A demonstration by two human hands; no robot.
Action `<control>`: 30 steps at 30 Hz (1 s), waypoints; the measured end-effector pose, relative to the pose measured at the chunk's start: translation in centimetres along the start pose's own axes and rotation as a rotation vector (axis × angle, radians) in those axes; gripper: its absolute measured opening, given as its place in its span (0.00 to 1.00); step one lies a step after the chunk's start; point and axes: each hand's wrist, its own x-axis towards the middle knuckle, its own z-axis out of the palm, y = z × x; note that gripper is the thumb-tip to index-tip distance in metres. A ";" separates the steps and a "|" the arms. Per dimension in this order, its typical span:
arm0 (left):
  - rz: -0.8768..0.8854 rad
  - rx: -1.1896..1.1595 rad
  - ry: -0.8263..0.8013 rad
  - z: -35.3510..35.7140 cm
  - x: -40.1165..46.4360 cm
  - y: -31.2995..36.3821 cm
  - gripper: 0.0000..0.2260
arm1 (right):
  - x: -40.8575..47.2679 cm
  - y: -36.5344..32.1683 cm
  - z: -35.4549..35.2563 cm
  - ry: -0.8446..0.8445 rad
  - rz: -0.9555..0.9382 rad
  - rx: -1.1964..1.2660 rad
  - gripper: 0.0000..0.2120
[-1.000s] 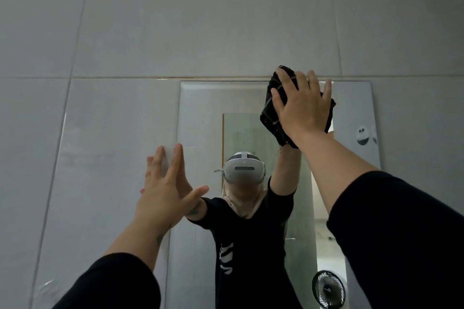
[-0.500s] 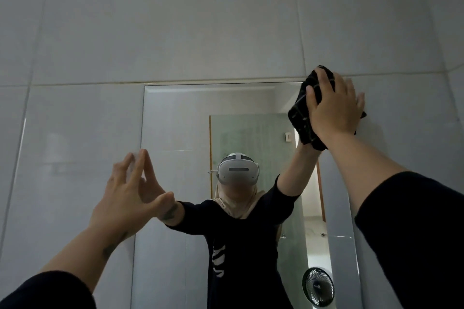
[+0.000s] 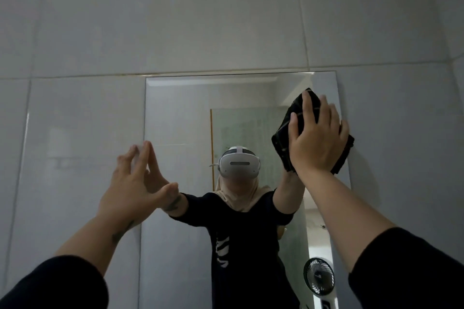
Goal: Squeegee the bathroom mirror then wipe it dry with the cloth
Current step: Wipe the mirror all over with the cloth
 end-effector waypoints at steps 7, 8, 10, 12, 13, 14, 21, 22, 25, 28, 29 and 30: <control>0.001 0.040 -0.001 0.0 0.0 -0.3 0.48 | -1.2 -6.5 0.5 -0.069 -0.128 0.046 0.22; 0.004 0.048 0.004 0.0 -0.1 -0.3 0.47 | -1.6 -7.7 0.6 -0.075 -0.146 0.056 0.22; 0.015 0.062 0.006 0.0 -0.1 -0.3 0.47 | -2.3 -9.8 0.7 -0.091 -0.182 0.067 0.23; 0.033 0.075 -0.011 -0.1 0.0 -0.5 0.47 | -2.7 -11.9 0.8 -0.112 -0.223 0.075 0.23; 0.047 0.081 -0.016 -0.3 0.0 -0.7 0.46 | -2.9 -12.9 0.9 -0.127 -0.249 0.077 0.23; 0.066 0.087 -0.013 -0.4 -0.1 -0.9 0.45 | -3.1 -14.0 0.9 -0.146 -0.279 0.073 0.24; 0.218 0.278 0.106 0.0 -3.0 -3.9 0.36 | -5.8 -20.8 0.7 -0.265 -0.515 0.095 0.26; 0.218 0.280 0.091 0.5 -3.5 -4.3 0.36 | -6.3 -21.3 0.7 -0.277 -0.550 0.109 0.26; 0.152 0.231 0.014 1.7 -5.2 -5.3 0.35 | -8.6 -22.3 0.8 -0.293 -0.663 0.127 0.26; 0.124 0.252 -0.097 2.4 -6.2 -5.5 0.35 | -11.1 -22.1 0.8 -0.299 -0.686 0.140 0.25; 0.123 0.267 -0.118 2.5 -6.3 -5.4 0.36 | -11.5 -21.9 0.7 -0.301 -0.678 0.146 0.25; 0.120 0.276 -0.131 2.6 -6.5 -5.4 0.36 | -11.8 -21.7 0.6 -0.305 -0.674 0.149 0.25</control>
